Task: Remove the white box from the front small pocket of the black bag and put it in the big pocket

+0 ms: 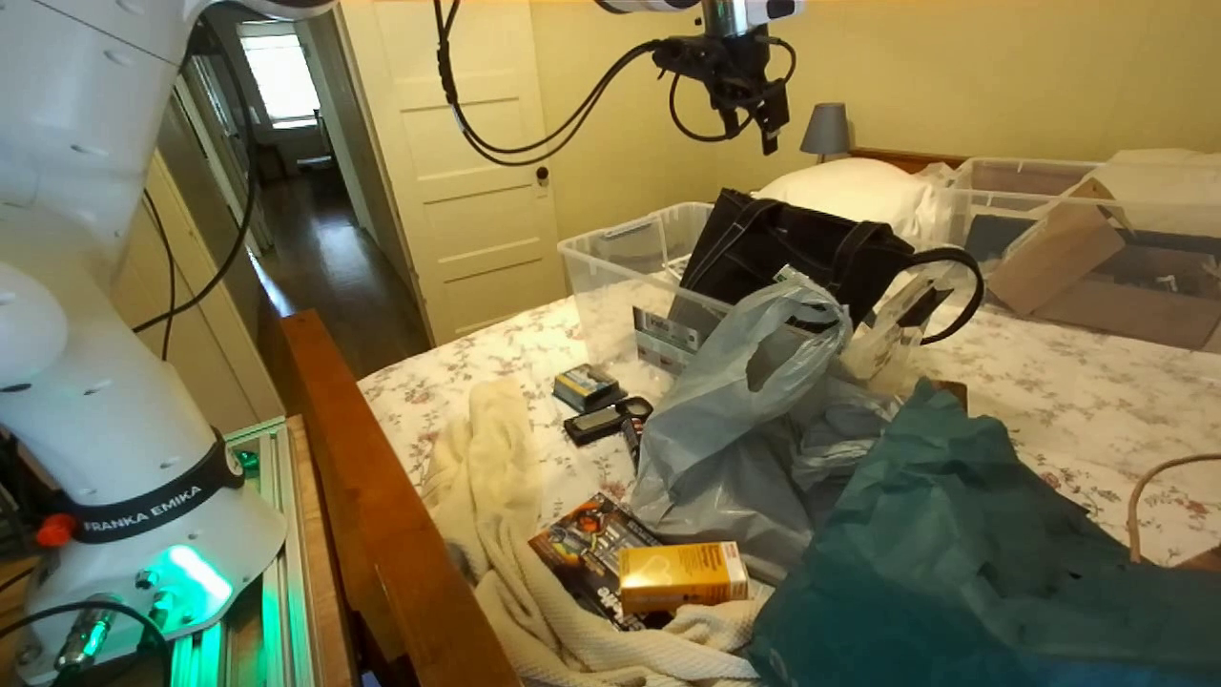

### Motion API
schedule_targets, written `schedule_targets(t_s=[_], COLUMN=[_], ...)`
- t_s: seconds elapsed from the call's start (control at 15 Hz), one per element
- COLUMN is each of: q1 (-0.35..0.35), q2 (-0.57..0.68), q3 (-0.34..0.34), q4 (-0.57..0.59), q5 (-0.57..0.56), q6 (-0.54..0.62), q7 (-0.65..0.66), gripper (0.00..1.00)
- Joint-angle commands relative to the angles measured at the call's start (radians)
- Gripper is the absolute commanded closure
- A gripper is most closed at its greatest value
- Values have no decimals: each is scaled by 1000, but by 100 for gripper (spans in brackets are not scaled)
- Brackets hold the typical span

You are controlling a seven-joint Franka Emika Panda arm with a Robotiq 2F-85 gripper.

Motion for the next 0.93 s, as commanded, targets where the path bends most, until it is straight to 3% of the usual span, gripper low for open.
schedule_targets(t_s=[0.0,0.27,0.87], q1=[37,65,88], q2=[25,70,250], q3=[-30,-30,-45], q4=[35,75,249], q5=[-81,-159,-202], q6=[-92,-195,-215], q7=[24,0,14], gripper=[0,0,0])
